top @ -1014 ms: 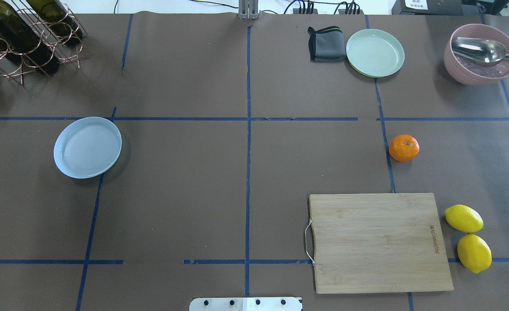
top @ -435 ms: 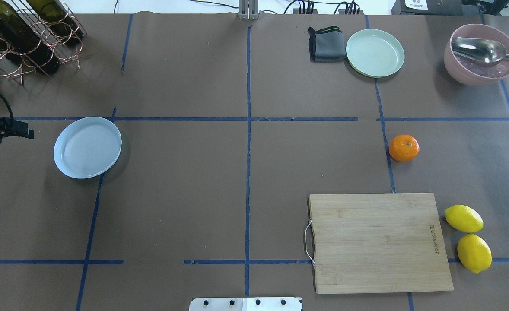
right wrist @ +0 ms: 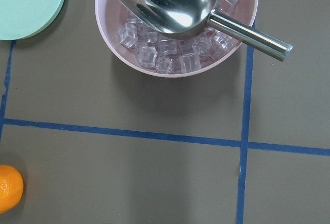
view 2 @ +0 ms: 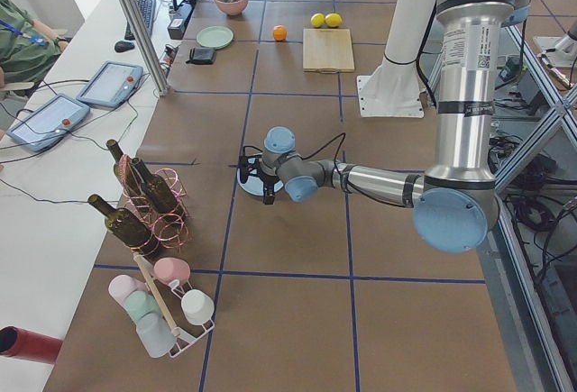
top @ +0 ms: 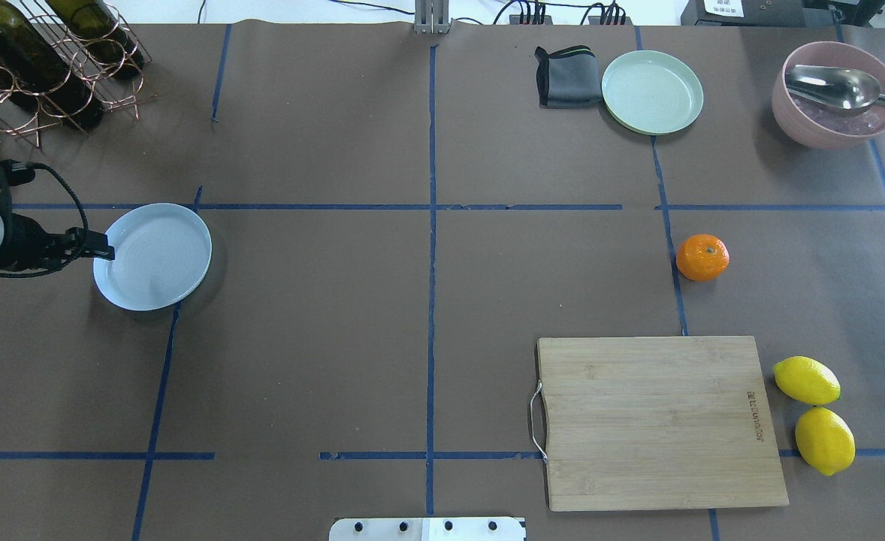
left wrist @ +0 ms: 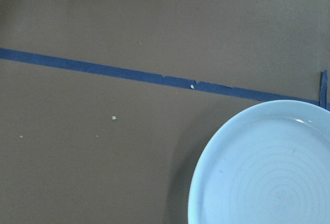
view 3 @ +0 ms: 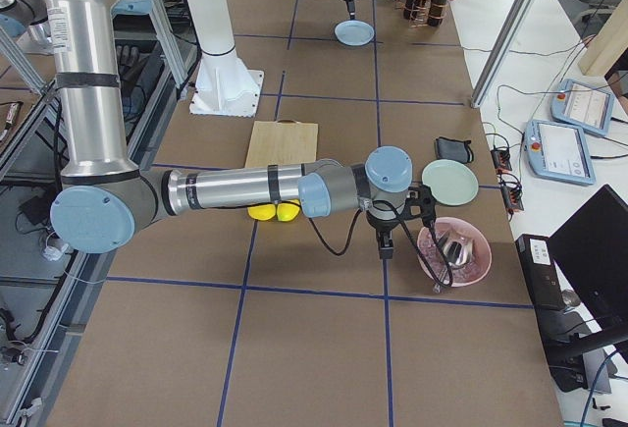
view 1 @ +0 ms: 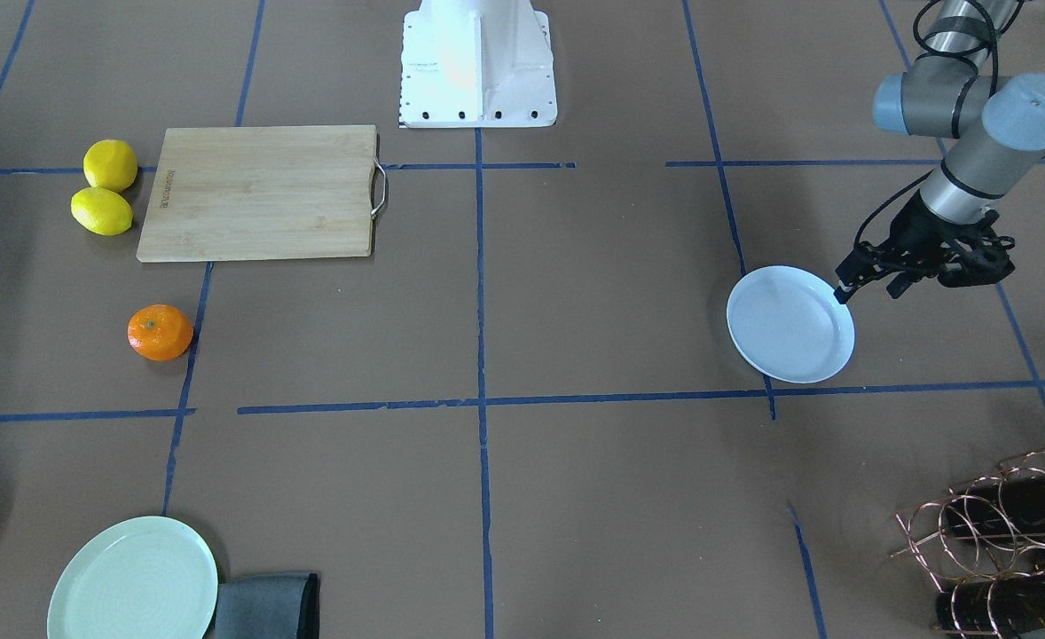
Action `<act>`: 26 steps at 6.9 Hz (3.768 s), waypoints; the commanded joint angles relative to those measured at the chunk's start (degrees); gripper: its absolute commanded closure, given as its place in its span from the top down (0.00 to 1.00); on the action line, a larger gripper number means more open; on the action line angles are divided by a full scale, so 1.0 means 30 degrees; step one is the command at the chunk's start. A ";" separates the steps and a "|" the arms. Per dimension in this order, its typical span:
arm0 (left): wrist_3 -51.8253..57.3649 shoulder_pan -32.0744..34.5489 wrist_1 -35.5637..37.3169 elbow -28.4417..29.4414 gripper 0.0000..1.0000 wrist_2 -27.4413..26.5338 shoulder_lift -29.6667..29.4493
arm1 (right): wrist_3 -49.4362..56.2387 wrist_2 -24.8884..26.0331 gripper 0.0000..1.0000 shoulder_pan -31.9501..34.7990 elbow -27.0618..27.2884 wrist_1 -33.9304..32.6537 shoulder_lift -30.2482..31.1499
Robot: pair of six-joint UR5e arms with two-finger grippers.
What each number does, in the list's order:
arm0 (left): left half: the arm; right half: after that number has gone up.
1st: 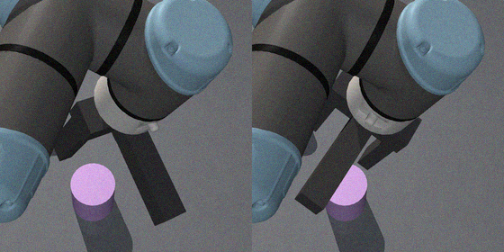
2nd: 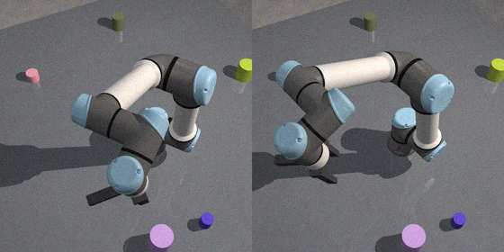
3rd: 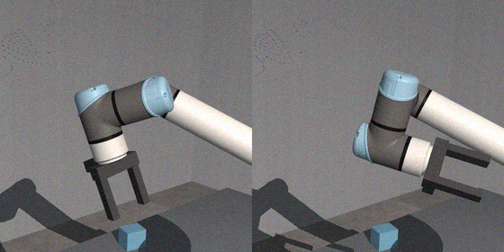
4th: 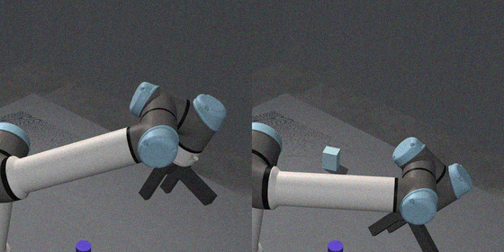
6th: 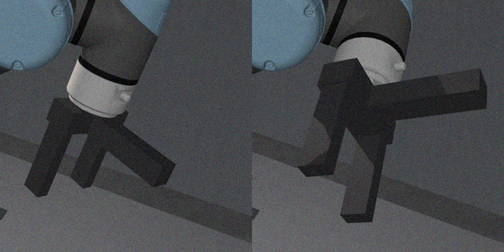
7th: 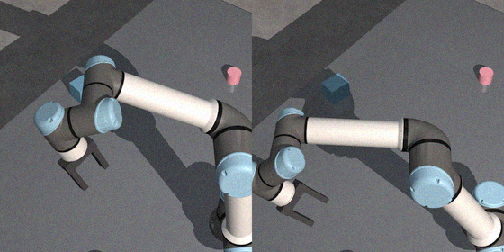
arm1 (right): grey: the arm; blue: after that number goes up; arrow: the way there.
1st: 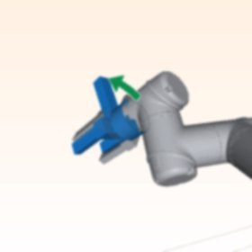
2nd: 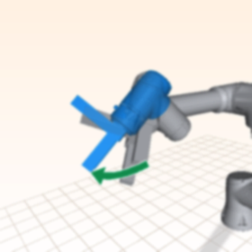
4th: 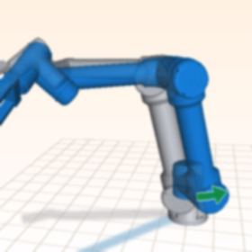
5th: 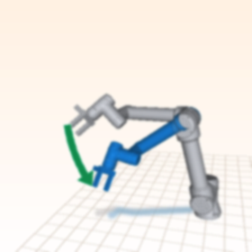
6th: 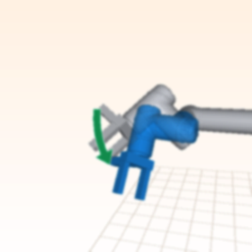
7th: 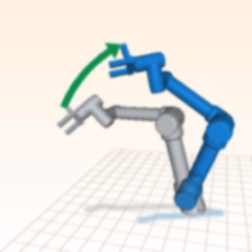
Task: Pick orange to plate
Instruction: 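Reach the left gripper to the white plate and grip its rim, then slide the white plate to center with left gripper while right arm nears orange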
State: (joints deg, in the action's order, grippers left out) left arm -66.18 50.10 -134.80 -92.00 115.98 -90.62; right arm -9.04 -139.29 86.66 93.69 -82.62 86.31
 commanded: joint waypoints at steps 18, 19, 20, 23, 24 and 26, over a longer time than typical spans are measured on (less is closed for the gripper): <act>-1.0290 -0.2650 1.0287 -0.1256 0.00 0.1803 -1.1146 | -0.4436 -0.0501 1.00 -0.1426 0.2273 0.0029 -0.0118; -1.1762 -0.4002 0.8797 0.0444 0.00 -0.0202 -1.2292 | -0.7446 -0.0328 1.00 -0.2829 0.3677 0.0029 -0.0118; -1.2531 -0.4943 0.7593 0.1679 0.00 -0.1063 -1.2767 | -0.8897 -0.0297 1.00 -0.3539 0.4184 0.0029 -0.0611; -1.2773 -0.6298 0.6585 0.2628 0.00 -0.2712 -1.2743 | -1.0462 -0.0238 1.00 -0.4453 0.4600 0.0029 -0.1288; -1.2483 -0.6300 0.6527 0.2513 0.30 -0.2683 -1.2714 | -1.0552 0.0052 1.00 -0.4570 0.4600 0.0029 -0.1347; -1.1018 -0.6010 0.6701 0.0886 1.00 -0.2684 -1.1784 | -1.0611 0.1190 1.00 -0.5533 0.4629 0.0029 -0.1406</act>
State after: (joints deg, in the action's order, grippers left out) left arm -101.02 31.53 -114.96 -85.84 107.87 -127.90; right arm -40.70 -137.88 71.79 107.50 -82.53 82.23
